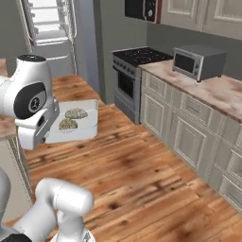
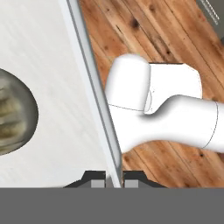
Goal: Place two dumplings into each of the tupperware containers and then place the containers in the fridge.
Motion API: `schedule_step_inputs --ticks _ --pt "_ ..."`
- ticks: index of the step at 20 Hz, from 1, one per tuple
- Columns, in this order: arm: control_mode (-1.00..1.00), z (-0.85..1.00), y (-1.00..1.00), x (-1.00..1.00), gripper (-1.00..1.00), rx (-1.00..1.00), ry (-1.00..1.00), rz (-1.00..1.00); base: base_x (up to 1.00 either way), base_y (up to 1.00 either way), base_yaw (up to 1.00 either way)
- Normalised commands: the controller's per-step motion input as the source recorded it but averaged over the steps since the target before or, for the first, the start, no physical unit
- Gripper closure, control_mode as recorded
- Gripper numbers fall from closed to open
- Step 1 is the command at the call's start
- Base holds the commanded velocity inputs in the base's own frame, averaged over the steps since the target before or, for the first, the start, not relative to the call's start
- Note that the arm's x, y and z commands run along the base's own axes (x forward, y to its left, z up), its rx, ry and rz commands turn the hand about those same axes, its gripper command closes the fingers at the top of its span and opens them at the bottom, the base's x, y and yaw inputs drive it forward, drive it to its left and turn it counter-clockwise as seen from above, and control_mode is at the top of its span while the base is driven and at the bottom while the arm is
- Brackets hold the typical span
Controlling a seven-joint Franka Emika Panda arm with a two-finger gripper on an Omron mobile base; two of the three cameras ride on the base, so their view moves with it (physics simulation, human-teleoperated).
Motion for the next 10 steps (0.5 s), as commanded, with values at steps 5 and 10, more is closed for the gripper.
schedule_step_inputs --ticks 5,10 --pt "1.00 0.00 0.00 0.00 1.00 0.00 0.00 0.00 1.00 -0.23 0.53" --pt "1.00 0.00 0.00 0.00 1.00 0.00 0.00 0.00 1.00 -0.47 0.47"
